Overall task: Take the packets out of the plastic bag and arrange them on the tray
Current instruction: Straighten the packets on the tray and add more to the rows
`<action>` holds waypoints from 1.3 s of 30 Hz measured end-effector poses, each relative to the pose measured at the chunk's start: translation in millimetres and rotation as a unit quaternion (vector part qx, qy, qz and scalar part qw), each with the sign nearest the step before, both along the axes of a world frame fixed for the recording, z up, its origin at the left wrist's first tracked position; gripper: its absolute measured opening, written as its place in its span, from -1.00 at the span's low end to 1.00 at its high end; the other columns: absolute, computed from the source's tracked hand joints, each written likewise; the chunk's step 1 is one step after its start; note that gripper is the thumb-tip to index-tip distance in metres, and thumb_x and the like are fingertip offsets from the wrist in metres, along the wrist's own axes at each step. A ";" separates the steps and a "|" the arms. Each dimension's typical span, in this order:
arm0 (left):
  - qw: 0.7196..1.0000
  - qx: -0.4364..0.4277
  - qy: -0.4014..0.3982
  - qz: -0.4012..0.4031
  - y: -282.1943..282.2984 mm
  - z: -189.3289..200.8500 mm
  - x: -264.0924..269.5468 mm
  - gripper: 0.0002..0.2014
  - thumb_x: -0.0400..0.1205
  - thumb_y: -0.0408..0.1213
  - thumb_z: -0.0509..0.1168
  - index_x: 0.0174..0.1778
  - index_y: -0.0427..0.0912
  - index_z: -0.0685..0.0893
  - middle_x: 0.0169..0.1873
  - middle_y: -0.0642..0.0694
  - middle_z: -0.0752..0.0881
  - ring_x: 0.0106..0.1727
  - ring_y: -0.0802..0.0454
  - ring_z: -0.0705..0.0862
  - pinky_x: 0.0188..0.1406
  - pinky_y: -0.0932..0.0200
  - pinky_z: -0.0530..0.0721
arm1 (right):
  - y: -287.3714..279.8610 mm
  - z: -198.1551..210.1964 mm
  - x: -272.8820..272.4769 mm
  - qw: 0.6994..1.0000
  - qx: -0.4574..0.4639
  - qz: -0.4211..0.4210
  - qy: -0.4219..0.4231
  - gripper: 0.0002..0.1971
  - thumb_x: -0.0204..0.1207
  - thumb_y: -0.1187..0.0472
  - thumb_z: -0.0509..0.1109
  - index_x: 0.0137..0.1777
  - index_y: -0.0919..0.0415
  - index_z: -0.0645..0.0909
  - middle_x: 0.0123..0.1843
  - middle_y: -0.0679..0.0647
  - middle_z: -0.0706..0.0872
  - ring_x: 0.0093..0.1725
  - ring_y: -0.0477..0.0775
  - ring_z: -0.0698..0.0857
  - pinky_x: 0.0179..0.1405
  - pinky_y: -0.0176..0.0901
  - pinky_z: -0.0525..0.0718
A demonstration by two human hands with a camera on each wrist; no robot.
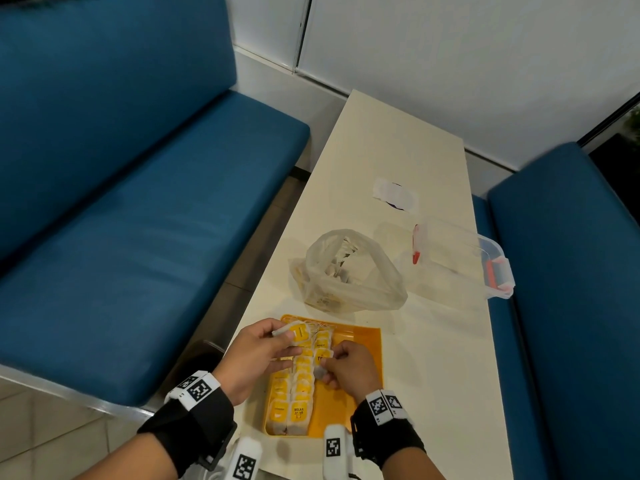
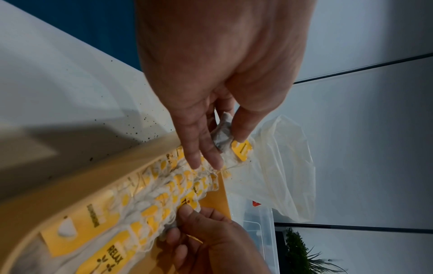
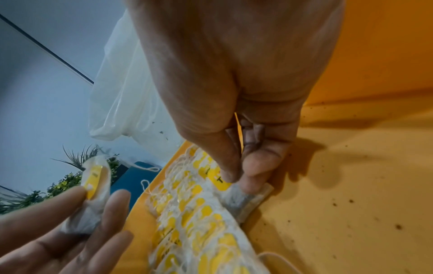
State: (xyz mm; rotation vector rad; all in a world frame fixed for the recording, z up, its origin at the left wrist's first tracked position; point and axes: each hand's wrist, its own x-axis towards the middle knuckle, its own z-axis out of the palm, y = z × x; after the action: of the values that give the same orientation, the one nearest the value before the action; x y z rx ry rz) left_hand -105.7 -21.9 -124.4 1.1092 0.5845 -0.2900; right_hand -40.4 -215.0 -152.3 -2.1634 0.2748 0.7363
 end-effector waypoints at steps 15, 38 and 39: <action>1.000 -0.002 -0.017 -0.021 2.8 9.4 1.5 -0.85 0.70 -0.23 0.42 0.12 -0.18 0.81 0.00 -0.18 0.87 0.06 -0.11 0.86 -0.03 0.02 0.80 | 8.7 39.4 -4.0 0.990 0.046 0.013 -0.134 -0.77 0.38 0.32 0.53 -0.07 0.01 0.64 -0.10 0.01 0.74 -0.15 0.02 0.75 -0.23 -0.28 0.66; 0.922 0.371 -0.032 -0.103 17.4 -8.4 -3.8 -0.52 0.63 -0.13 0.50 0.44 0.16 0.53 -0.23 -0.05 0.72 -0.19 0.09 0.74 -0.27 0.35 0.56 | -25.5 47.1 -7.4 0.996 0.058 0.055 -0.039 -0.95 0.60 0.39 0.40 -0.08 0.28 0.60 -0.33 0.16 0.79 -0.39 0.04 0.79 -0.57 -0.23 0.57; 0.921 0.370 -0.029 -0.115 16.7 -10.1 -6.1 -0.46 0.63 -0.14 0.50 0.51 0.17 0.48 -0.24 -0.07 0.73 -0.22 0.08 0.75 -0.29 0.36 0.57 | -26.3 43.0 -9.1 0.997 0.038 0.064 -0.028 -0.92 0.60 0.37 0.40 -0.11 0.23 0.60 -0.32 0.18 0.79 -0.40 0.02 0.78 -0.57 -0.24 0.57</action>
State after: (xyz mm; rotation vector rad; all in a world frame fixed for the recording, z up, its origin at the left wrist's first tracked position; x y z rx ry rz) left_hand -111.8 -5.1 -134.5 1.9222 0.5186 -0.2392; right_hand -49.5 -241.3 -109.3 -2.1407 0.0785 0.7448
